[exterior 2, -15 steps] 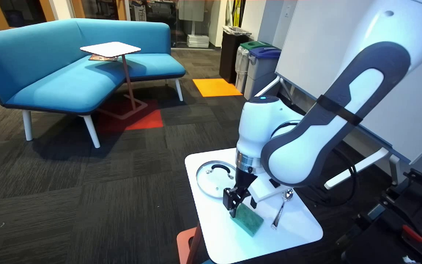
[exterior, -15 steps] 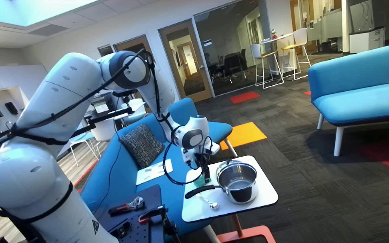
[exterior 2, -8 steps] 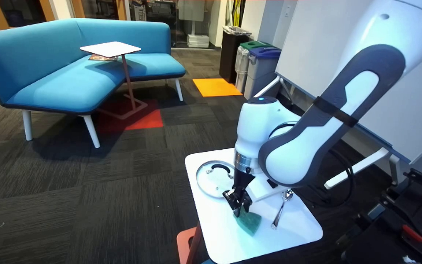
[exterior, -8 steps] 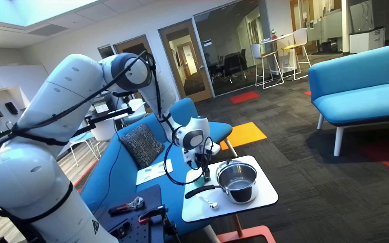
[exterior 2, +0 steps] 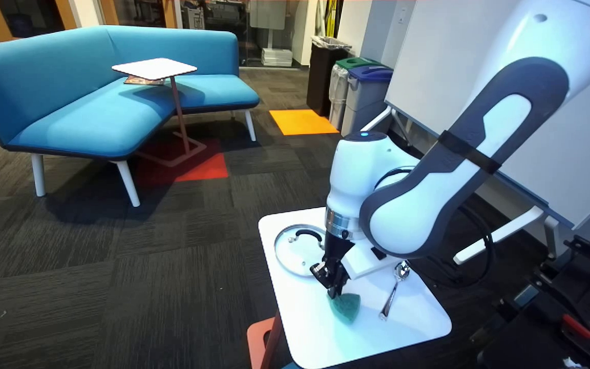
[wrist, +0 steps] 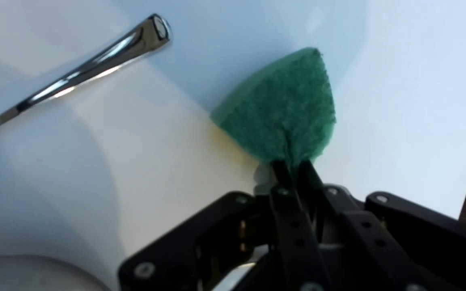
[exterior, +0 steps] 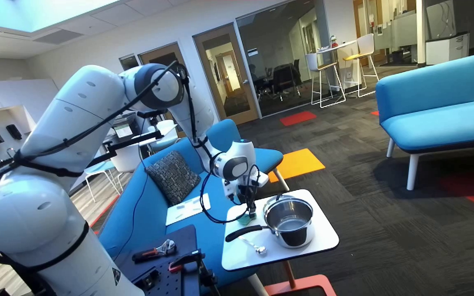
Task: Put the blue sponge in the pot
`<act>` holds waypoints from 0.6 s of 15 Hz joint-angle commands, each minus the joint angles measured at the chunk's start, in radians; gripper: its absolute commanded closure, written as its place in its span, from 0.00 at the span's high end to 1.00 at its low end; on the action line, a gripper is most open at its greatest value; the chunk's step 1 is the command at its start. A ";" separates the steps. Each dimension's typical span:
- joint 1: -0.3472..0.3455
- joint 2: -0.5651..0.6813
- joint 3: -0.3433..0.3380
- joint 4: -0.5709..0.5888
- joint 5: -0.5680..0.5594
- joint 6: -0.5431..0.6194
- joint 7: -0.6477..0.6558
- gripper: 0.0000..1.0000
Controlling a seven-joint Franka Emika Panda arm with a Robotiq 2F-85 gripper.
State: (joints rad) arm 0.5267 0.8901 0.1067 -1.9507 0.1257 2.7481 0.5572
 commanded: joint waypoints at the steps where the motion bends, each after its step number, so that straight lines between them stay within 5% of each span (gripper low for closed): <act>1: 0.017 -0.149 -0.026 -0.113 0.020 0.044 0.034 0.02; 4: 0.034 -0.269 -0.085 -0.203 0.020 0.146 0.088 0.02; 9: 0.107 -0.376 -0.281 -0.275 -0.005 0.282 0.227 0.02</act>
State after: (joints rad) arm 0.5783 0.5850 -0.0684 -2.1526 0.1306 2.9599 0.6929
